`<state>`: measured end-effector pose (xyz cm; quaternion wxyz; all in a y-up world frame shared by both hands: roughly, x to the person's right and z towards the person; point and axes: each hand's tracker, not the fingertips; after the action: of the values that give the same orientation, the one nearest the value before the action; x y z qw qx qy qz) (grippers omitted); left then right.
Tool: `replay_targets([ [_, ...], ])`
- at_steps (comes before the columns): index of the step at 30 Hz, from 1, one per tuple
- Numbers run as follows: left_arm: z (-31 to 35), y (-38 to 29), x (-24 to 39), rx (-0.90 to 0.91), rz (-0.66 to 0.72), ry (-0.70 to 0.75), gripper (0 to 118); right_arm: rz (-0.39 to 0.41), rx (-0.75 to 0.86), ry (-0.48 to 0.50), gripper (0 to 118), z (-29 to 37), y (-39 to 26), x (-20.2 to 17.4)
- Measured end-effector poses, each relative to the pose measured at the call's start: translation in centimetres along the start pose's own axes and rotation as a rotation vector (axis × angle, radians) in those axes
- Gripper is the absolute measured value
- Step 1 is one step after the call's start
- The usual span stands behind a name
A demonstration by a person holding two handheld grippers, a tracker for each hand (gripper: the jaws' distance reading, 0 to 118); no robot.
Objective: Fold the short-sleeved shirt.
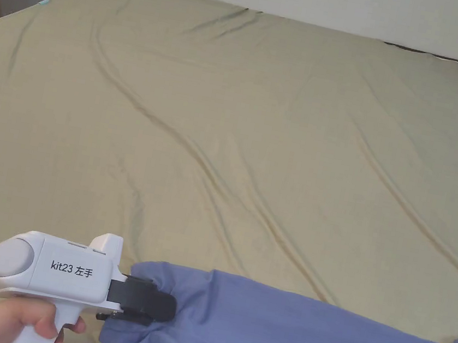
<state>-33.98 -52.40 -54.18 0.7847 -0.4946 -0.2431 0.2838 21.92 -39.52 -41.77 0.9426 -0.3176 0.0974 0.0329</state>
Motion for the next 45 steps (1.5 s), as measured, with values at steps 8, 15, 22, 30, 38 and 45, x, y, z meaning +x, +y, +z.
replay_targets([
  [8, 4.5, 2.4, 0.2, 0.068, -0.044, 0.002, 8, 0.021, 0.012, 0.033, 0, 0.3, -0.1, -0.8],
  [15, 10.0, 4.1, 2.6, 0.13, -0.085, 0.089, 7, 0.03, 0.029, 0.043, 0, 1.2, -0.1, -0.9],
  [22, 14.0, 6.1, 0.7, 0.036, -0.03, 0.418, 7, 0.03, 0.083, 0.091, 0, 2.6, -0.2, -0.9],
  [30, 9.5, 6.6, 14.1, -0.07, -0.18, 0.441, 8, 0.004, 0.118, 0.168, 0, 3.9, -1.1, -1.2],
  [38, -2.9, 5.4, 20.7, -0.222, -0.267, 0.451, 8, -0.011, 0.137, 0.201, 0, 5.1, -2.5, 0.0],
  [45, -7.8, 4.3, 22.4, -0.276, -0.319, 0.299, 88, -0.016, 0.137, 0.183, 0, 5.0, -2.7, 1.4],
])
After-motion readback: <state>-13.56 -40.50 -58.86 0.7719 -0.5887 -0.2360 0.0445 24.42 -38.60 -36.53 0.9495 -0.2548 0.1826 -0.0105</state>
